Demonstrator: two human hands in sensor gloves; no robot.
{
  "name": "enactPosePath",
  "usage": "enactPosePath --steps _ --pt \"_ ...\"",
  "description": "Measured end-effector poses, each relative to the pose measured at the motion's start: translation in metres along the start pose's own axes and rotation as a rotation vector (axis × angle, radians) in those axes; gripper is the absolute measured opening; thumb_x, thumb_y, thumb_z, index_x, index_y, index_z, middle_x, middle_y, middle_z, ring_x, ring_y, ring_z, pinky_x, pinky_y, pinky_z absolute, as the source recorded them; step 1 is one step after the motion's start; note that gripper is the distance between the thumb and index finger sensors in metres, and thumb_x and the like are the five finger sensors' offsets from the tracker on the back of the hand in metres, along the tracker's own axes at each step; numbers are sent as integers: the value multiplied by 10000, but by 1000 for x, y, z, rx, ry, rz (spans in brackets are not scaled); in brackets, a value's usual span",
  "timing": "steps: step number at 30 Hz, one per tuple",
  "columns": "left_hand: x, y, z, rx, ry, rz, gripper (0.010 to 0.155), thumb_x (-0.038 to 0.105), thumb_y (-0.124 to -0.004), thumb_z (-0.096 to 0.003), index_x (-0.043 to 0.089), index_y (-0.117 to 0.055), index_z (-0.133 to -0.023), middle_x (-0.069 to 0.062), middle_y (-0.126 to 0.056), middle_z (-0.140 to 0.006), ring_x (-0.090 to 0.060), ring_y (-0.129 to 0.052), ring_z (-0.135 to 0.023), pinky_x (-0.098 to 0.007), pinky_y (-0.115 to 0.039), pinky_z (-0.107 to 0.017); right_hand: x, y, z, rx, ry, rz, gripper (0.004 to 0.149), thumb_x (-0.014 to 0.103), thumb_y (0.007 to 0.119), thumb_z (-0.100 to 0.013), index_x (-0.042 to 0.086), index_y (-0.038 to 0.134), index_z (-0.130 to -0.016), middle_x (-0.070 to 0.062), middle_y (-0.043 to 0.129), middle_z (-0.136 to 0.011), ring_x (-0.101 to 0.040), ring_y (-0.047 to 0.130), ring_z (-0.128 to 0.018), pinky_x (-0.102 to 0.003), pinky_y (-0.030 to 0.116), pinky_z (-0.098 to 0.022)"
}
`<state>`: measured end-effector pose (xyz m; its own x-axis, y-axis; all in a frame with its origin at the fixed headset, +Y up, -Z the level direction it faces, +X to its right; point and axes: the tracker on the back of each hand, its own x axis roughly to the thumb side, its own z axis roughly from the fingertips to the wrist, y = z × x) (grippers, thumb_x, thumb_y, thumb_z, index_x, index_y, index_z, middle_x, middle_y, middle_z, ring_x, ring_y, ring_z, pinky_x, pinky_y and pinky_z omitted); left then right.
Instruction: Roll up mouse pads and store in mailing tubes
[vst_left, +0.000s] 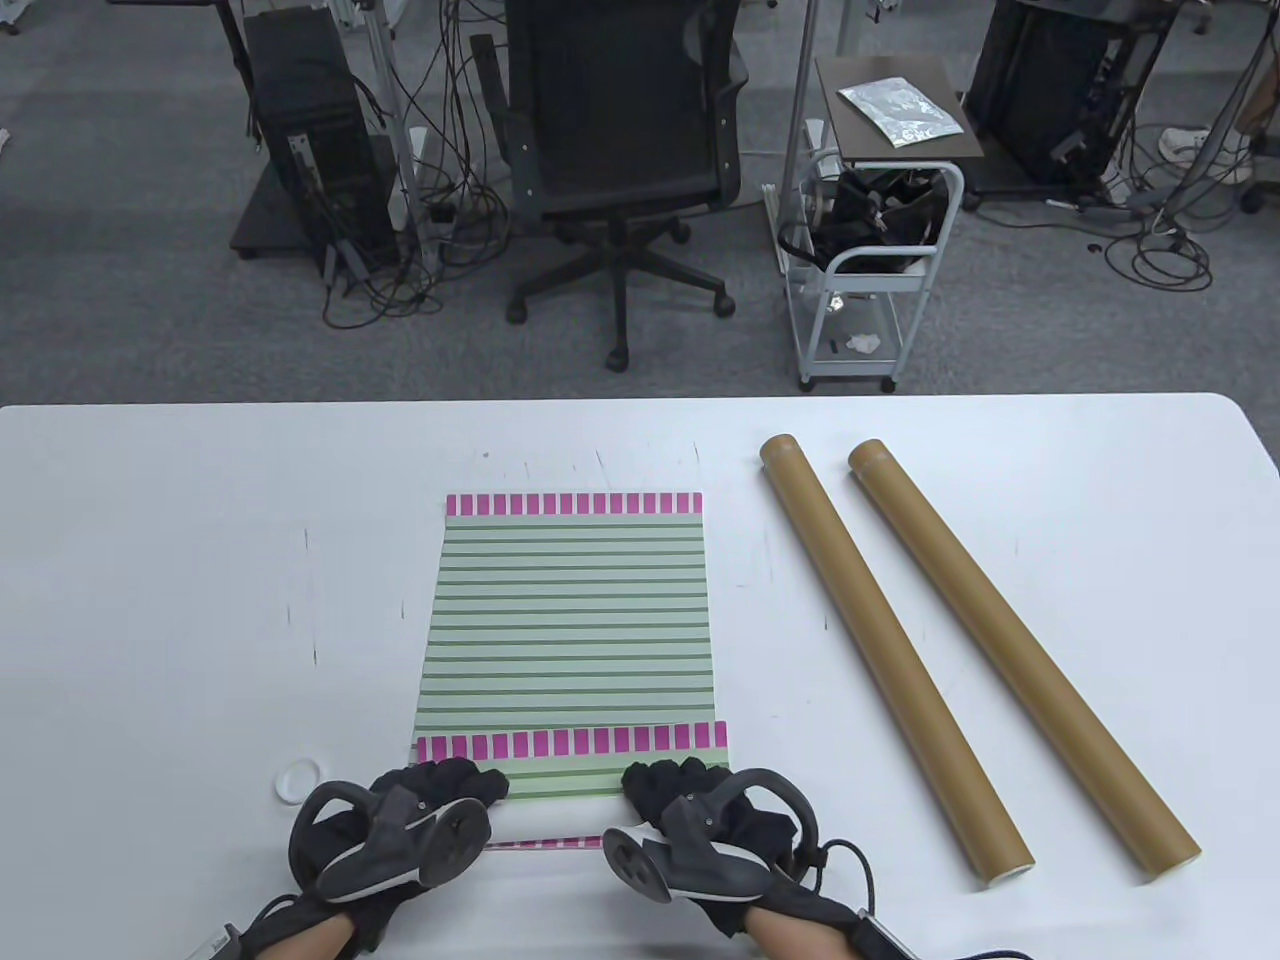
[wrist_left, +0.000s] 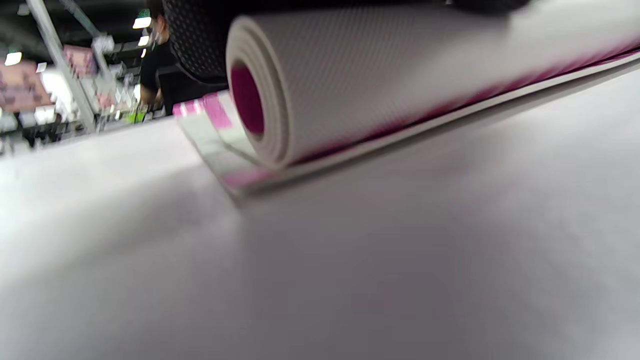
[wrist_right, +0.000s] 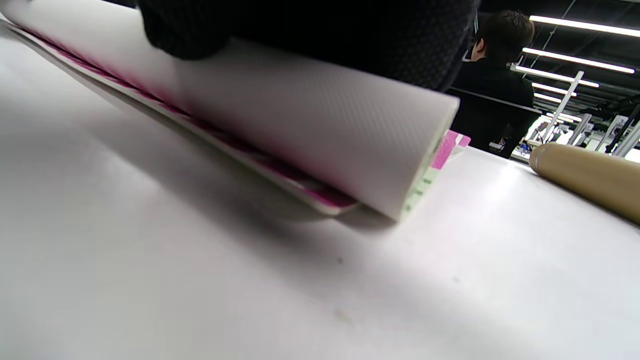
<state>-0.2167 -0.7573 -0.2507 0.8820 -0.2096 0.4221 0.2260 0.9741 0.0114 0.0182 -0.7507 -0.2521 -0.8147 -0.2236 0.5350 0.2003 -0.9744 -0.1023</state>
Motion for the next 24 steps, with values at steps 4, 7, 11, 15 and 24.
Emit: enactPosePath --steps 4,7,11,15,24 --pt "0 0 -2 -12 2 -32 600 563 -737 -336 460 -637 -918 172 -829 -920 -75 -919 -810 -327 -793 -703 -2 1 -1 19 -7 -17 574 348 669 -463 186 655 -1014 -73 779 -962 -301 843 -795 -437 744 -592" --pt "-1 1 -1 -23 -19 15 558 530 -728 -352 446 -677 -901 160 -865 -887 -85 -937 -782 -321 -801 -691 -3 -2 0 -1 -24 -5 580 401 711 -435 211 700 -984 -38 832 -920 -263 894 -746 -420 784 -555" --pt "1 2 0 -37 -45 8 542 490 -691 -355 430 -695 -893 149 -890 -861 -89 -960 -747 -302 -824 -658 -2 -2 4 28 -43 -44 580 396 698 -443 195 710 -987 -60 841 -917 -279 897 -739 -433 783 -553" --pt "-3 -2 -4 -82 -23 79 530 457 -657 -376 432 -697 -904 141 -871 -890 -103 -938 -783 -323 -802 -684 -1 -13 7 -24 -48 47 597 418 709 -441 193 706 -994 -74 814 -940 -303 866 -767 -463 753 -586" --pt "-5 2 5 73 26 -8 570 560 -705 -343 457 -677 -903 162 -839 -901 -90 -925 -794 -302 -804 -660 2 -7 4 -33 -17 66 514 343 736 -437 202 754 -931 -47 869 -853 -257 913 -681 -412 796 -534"
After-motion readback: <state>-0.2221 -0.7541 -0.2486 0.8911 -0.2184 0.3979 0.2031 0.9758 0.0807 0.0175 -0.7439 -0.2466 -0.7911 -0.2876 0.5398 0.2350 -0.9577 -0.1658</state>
